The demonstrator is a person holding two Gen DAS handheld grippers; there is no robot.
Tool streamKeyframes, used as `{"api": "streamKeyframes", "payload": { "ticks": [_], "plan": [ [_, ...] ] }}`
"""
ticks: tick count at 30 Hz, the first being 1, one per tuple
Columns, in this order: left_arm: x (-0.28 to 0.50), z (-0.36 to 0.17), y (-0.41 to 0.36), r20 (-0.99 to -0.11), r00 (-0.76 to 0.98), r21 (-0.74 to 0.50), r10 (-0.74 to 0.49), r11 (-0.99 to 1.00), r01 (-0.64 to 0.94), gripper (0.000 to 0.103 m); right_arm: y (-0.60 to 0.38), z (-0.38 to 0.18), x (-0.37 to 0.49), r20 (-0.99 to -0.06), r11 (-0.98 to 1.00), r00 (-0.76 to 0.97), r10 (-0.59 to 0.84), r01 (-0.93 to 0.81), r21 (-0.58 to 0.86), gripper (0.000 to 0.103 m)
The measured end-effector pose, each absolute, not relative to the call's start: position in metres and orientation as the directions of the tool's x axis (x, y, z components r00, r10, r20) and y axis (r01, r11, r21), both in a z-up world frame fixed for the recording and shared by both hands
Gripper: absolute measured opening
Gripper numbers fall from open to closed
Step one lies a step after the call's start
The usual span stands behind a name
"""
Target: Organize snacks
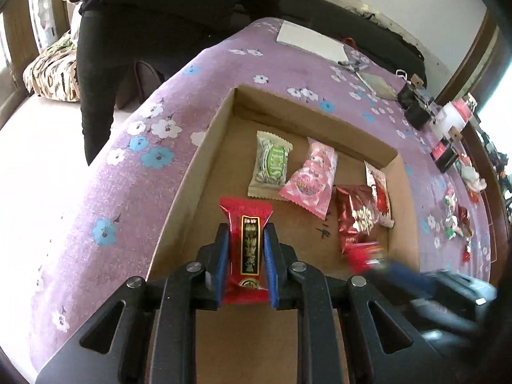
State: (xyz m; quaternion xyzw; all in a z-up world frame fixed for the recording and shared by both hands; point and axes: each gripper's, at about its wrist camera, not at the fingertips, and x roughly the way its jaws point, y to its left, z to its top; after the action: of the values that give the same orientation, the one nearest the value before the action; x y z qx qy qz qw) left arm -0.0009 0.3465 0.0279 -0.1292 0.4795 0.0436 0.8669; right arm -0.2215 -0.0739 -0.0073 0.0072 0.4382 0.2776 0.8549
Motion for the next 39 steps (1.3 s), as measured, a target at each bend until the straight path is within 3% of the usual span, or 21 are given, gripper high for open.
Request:
{"api": "streamKeyframes", "payload": {
  "ticks": [7,12,13,15,16,25,32,39],
  "plan": [
    [-0.024,0.047,0.356,-0.805,0.591,-0.207,-0.041,0.954,-0.216,0.018,-0.043,-0.022,-0.223,-0.755,0.826,0.45,0.477,-0.523,0.21,0.024],
    [-0.065,0.073,0.345,-0.755,0.654,-0.237,-0.036,0.946,-0.223,0.02,-0.084,0.01,-0.257,-0.658,0.819,0.548,0.517,-0.54,0.193,0.043],
    [-0.075,0.079,0.339,-0.74,0.671,-0.249,-0.042,0.944,-0.216,0.024,-0.1,0.018,-0.267,-0.626,0.828,0.592,0.509,-0.534,0.169,0.047],
    [-0.091,0.088,0.325,-0.713,0.699,-0.272,-0.057,0.941,-0.201,0.056,-0.129,0.028,-0.28,-0.572,0.853,0.662,0.484,-0.504,0.137,0.064],
    [-0.097,0.091,0.317,-0.7,0.712,-0.279,-0.059,0.94,-0.196,0.061,-0.145,0.031,-0.285,-0.547,0.868,0.696,0.465,-0.48,0.128,0.066],
    [-0.124,0.092,0.227,-0.655,0.756,-0.196,0.016,0.962,-0.191,0.063,-0.263,0.023,-0.272,-0.475,0.957,0.832,0.287,-0.267,0.112,0.067],
    [-0.118,0.065,0.183,-0.751,0.646,-0.287,-0.135,0.948,-0.135,0.062,-0.322,0.006,-0.262,-0.462,0.977,0.865,0.195,-0.132,0.167,0.067],
    [-0.129,0.062,0.154,-0.76,0.624,-0.287,-0.185,0.956,-0.066,0.062,-0.308,0.007,-0.275,-0.4,0.998,0.914,0.068,-0.063,0.027,0.068]
  ]
}}
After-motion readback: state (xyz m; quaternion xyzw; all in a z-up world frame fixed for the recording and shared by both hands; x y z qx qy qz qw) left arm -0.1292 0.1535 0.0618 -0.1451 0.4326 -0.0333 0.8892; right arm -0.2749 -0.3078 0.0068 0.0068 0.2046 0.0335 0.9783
